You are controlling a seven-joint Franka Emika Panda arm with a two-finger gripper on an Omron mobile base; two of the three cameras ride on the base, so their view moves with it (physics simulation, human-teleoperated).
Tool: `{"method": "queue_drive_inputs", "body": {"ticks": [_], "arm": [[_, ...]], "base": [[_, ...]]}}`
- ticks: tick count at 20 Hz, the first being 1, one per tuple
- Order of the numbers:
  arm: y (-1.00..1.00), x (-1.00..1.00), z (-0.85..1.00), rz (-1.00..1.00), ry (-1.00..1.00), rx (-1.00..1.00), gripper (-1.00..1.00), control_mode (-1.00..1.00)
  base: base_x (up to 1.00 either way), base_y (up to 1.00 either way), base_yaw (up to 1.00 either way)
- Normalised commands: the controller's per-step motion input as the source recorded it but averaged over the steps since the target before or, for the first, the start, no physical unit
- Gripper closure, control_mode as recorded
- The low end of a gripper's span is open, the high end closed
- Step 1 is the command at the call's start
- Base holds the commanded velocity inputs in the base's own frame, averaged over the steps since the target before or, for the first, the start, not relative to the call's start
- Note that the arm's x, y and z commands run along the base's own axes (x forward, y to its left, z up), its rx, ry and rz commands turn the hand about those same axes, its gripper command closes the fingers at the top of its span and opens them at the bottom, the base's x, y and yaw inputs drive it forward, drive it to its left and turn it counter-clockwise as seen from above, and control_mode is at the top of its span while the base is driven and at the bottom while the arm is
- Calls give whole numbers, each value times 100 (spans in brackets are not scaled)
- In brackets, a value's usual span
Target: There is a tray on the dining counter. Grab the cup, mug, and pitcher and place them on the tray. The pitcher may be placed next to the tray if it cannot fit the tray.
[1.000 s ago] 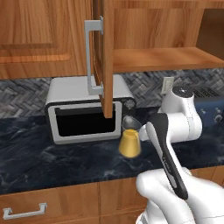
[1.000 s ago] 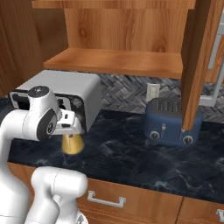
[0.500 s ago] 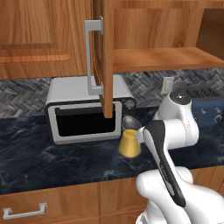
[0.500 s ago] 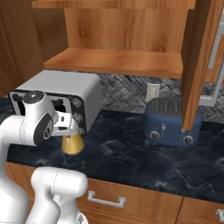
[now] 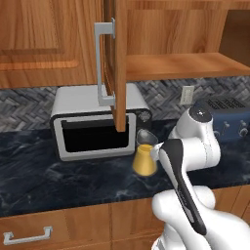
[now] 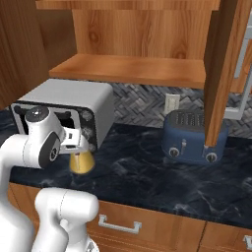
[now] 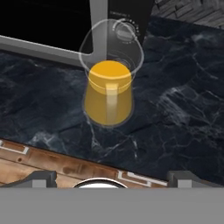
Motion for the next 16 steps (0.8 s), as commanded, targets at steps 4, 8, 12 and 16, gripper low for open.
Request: {"method": "queue_drive_inputs", "body": {"ticks": [4,8,12,16], "arm": [[5,2,-2,0,0,0,-100,-100],[3,8,-11,0,0,0,-100,-100],[0,11,-15,0,0,0,-100,-100],[0,15,-17,0,0,0,-100,-100]], "base": [[0,0,0],[0,0,0],[0,0,0],[0,0,0]]}}
